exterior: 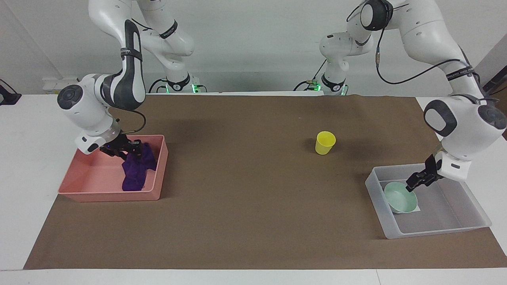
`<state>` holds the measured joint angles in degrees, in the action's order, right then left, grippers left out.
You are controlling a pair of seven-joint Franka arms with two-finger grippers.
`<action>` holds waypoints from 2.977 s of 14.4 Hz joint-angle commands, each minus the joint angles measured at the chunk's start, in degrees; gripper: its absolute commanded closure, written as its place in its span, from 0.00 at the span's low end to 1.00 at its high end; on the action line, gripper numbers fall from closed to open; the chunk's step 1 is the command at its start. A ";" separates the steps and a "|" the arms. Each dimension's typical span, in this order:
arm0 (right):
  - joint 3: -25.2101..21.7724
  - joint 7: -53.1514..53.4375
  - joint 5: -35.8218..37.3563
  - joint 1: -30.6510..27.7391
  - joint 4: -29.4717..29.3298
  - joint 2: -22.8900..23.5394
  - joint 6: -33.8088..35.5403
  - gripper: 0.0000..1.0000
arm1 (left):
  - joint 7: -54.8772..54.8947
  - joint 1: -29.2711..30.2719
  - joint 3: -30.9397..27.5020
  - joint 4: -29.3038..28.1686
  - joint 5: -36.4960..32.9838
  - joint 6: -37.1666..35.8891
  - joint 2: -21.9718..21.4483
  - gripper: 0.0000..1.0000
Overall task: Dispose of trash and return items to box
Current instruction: 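Lower the green cup into the clear bin while the right gripper drops the cloth, then reach the left gripper to the yellow cup and grasp it, then carry the yellow cup with the left gripper into the clear bin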
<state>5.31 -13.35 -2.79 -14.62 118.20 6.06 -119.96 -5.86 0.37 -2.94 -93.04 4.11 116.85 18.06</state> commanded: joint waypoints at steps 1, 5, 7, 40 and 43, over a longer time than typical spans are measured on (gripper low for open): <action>0.67 -0.19 0.42 -0.06 -3.23 -2.19 5.59 0.01 | -4.06 -3.77 -0.57 -4.41 -0.15 -9.05 -7.58 0.00; 0.76 3.75 0.25 4.07 -10.52 -3.69 15.70 0.01 | -8.80 -12.21 -0.49 -22.40 -1.56 -8.66 -18.22 0.00; 0.67 6.92 0.25 7.05 -13.51 -4.74 20.00 0.01 | -10.48 -13.89 -0.14 -31.28 -1.47 -3.76 -22.35 0.00; 1.29 8.95 0.77 8.29 -20.56 -10.28 35.05 0.00 | -16.55 -3.28 -0.66 -0.48 -0.34 -6.99 -6.04 1.00; 1.29 8.95 0.77 8.21 -20.47 -10.28 34.09 0.01 | -16.72 -0.46 -0.84 -1.17 2.74 -3.58 -3.30 1.00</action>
<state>6.07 -3.80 -2.66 -5.86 95.99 -2.96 -83.98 -22.64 -1.66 -4.18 -95.28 5.18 110.77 12.36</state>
